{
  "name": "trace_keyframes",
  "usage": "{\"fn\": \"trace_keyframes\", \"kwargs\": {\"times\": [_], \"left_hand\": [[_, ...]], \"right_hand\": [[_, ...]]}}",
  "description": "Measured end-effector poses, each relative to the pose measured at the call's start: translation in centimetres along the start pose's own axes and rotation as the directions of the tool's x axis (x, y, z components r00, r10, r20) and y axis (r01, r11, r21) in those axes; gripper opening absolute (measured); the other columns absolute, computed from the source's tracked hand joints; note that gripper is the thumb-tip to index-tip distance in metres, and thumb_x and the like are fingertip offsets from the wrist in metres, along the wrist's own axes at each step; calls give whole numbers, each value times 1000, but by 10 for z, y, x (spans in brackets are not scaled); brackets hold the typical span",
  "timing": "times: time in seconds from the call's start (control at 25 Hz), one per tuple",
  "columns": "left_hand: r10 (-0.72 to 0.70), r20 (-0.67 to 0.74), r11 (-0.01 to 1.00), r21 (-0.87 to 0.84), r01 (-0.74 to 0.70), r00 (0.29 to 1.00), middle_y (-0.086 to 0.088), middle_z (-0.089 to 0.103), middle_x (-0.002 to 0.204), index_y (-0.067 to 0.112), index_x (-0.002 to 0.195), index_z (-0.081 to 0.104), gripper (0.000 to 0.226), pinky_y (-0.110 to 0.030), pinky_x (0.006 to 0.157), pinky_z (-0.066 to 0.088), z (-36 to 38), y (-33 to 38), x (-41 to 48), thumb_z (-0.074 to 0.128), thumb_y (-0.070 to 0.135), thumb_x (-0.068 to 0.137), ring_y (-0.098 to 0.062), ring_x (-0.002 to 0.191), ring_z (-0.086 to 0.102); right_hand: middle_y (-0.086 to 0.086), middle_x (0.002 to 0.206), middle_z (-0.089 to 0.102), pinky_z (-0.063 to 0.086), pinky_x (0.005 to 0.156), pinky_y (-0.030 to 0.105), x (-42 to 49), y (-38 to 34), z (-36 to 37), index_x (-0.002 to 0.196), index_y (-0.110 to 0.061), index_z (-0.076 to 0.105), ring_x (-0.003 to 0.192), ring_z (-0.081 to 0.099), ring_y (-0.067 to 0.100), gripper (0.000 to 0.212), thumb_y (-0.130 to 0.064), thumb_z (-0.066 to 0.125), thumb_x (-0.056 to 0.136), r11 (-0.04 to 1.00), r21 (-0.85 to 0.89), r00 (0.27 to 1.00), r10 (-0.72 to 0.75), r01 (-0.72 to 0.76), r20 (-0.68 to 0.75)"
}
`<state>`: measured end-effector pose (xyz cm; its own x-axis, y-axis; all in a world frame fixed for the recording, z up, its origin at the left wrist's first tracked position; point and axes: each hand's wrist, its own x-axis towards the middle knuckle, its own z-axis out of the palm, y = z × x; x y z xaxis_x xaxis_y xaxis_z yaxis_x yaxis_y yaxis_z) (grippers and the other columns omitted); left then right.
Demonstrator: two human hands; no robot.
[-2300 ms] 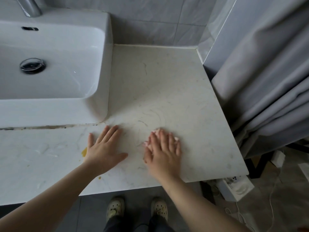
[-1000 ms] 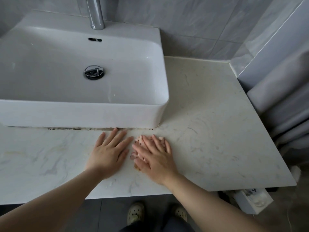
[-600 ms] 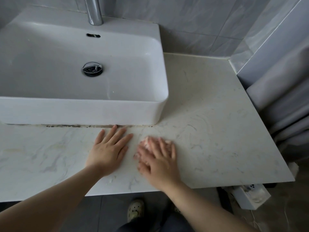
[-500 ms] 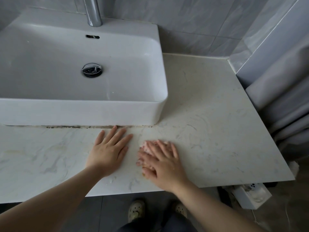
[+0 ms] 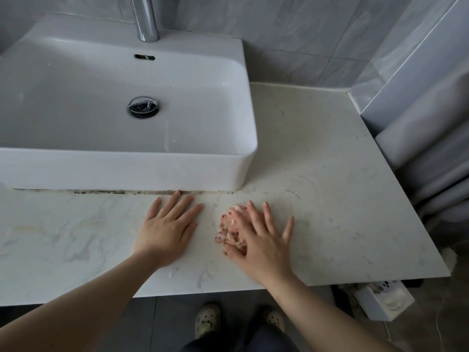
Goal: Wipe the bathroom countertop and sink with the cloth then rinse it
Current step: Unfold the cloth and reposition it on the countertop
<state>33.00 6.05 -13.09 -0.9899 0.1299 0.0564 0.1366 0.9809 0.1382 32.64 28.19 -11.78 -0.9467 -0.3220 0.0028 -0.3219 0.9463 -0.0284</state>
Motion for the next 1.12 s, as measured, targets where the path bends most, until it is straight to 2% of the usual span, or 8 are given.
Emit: {"fn": "trace_keyframes", "kwargs": {"times": [0.08, 0.2, 0.32, 0.44, 0.64, 0.84, 0.96, 1.12], "left_hand": [[5, -4, 1000, 14, -5, 1000, -1, 50, 140, 31, 134, 48, 60, -40, 108, 11, 0, 0, 0, 4, 49, 97, -26, 134, 38], [5, -11, 999, 35, -5, 1000, -1, 52, 137, 31, 132, 50, 58, -40, 107, 14, 0, 1, 1, 6, 47, 98, -27, 131, 42], [5, -18, 999, 48, -5, 1000, 0, 54, 136, 31, 131, 51, 56, -40, 106, 15, 1, 1, 1, 7, 46, 98, -26, 130, 44], [2, -12, 998, 55, -1, 1000, 1, 56, 133, 31, 129, 52, 55, -41, 105, 18, -1, 0, 1, 8, 45, 99, -26, 128, 47], [2, -1, 998, 59, -2, 1000, 2, 56, 133, 32, 129, 52, 54, -42, 104, 20, 0, 0, 0, 8, 45, 99, -24, 128, 46], [-1, -5, 999, 53, 1, 1000, 3, 56, 133, 33, 129, 51, 54, -41, 106, 18, 2, -1, 0, 8, 45, 99, -22, 130, 41], [11, -20, 998, 60, -10, 1000, 2, 57, 132, 33, 129, 51, 53, -41, 104, 21, 3, -2, 1, 8, 44, 99, -23, 129, 43], [15, -47, 999, 49, -13, 999, 1, 58, 131, 32, 128, 50, 52, -41, 104, 19, 3, -2, 0, 7, 41, 100, -21, 129, 32]], "right_hand": [[-3, 151, 38, 24, 98, 69, -5, -10, -3, 137, -44, 41, 138, 35, 31, 63, -69, 35, 79, 996, 51, 997, 78, -78, 4], [-2, 117, 63, 48, 71, 41, 2, -17, -3, 112, -38, 64, 96, 62, 28, 40, -55, 47, 79, 985, 169, 990, 55, -33, -130], [-2, 83, 58, 41, 48, 27, 27, -16, -14, 83, -25, 70, 66, 61, 25, 15, -36, 61, 83, 924, 375, 961, 163, -69, -223], [-1, 74, 45, 32, 54, 28, 52, -25, -54, 66, -14, 63, 65, 52, 20, 25, -32, 69, 82, 717, 676, 879, 419, -168, -227], [-10, 68, 35, 33, 61, 10, 125, -48, -144, 52, -18, 42, 71, 41, 7, 33, -10, 65, 73, 528, 812, 740, 438, 247, -510], [-3, 79, 55, 58, 66, 45, 170, -55, -133, 79, -22, 49, 81, 65, 23, 20, -2, 50, 79, 337, 940, 948, 314, -58, -54], [-9, 78, 59, 56, 74, 35, 172, -50, -128, 100, -25, 64, 81, 65, 23, 26, -8, 51, 87, 438, 891, 963, 271, -116, -8], [-6, 65, 56, 37, 53, 26, 173, -54, -134, 68, -15, 57, 69, 52, 20, 26, -31, 63, 88, 567, 807, 965, 261, -164, 13]]}}
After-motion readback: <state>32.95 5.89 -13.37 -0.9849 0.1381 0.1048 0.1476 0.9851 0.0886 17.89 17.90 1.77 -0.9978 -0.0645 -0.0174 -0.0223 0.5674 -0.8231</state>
